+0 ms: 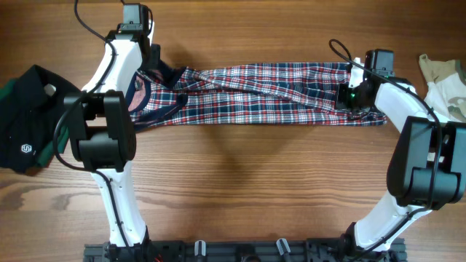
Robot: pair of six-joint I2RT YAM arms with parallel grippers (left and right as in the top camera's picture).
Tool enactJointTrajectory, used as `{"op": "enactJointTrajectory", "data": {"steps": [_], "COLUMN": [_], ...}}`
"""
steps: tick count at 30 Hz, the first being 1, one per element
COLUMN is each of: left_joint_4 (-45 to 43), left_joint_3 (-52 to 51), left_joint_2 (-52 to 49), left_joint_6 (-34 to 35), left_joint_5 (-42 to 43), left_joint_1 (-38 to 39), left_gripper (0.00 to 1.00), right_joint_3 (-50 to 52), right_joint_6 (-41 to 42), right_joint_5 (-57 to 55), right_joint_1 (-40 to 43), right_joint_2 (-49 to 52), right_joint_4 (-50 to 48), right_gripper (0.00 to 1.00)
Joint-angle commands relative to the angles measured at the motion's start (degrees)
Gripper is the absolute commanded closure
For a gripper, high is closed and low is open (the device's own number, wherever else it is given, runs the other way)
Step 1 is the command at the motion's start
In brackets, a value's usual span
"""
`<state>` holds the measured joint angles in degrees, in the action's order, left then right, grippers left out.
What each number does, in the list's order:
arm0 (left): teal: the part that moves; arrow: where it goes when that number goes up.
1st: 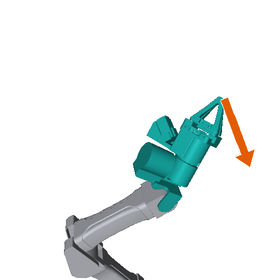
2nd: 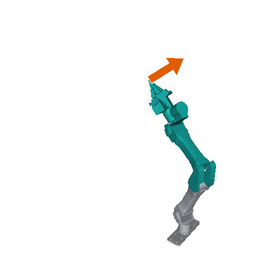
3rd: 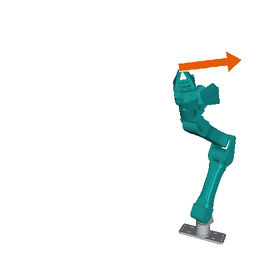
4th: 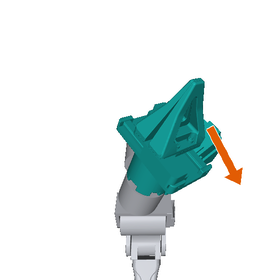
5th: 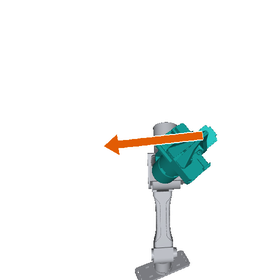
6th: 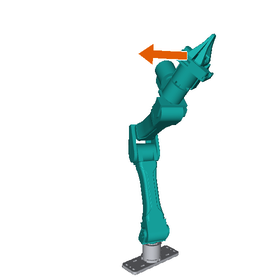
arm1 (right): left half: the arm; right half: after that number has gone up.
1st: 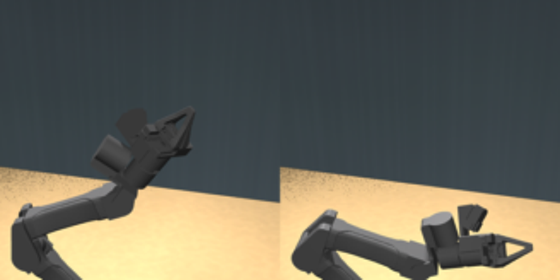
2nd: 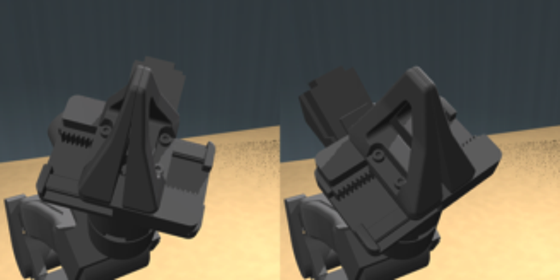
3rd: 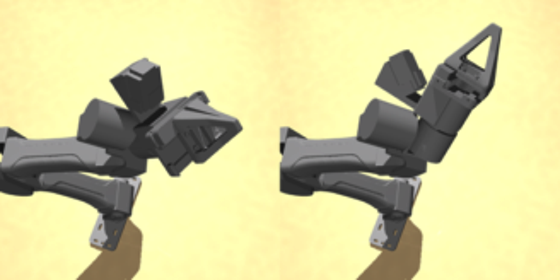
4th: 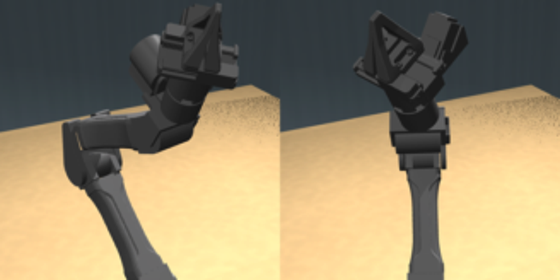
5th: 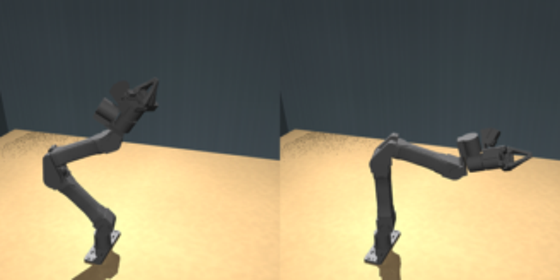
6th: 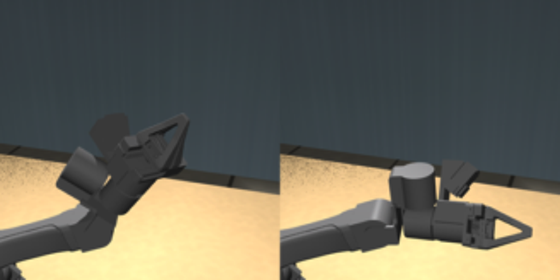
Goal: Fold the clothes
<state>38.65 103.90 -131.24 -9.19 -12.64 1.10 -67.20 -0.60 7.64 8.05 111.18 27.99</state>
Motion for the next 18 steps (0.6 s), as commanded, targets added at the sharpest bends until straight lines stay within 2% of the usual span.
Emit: {"op": "enactJointTrajectory", "data": {"steps": [1, 10, 18], "left_joint_4": [3.7, 8.9, 21.3], "left_joint_3": [0.3, 0.3, 0.1], "left_joint_2": [2.2, 4.1, 4.0], "left_joint_6": [1.8, 11.7, 22.0], "left_joint_5": [-1.9, -6.6, -5.5], "left_joint_1": [-1.0, -1.8, -4.2], "left_gripper": [0.96, 0.96, 0.96], "right_joint_3": [2.1, 2.1, 2.1], "right_joint_6": [0.8, 0.8, 0.8], "right_joint_5": [-2.1, -2.1, -2.1], "right_joint_1": [-0.1, -0.1, -0.1], "right_joint_2": [1.9, 1.9, 1.9], "right_joint_4": [0.3, 0.3, 0.3], "right_gripper": [0.96, 0.96, 0.96]}}
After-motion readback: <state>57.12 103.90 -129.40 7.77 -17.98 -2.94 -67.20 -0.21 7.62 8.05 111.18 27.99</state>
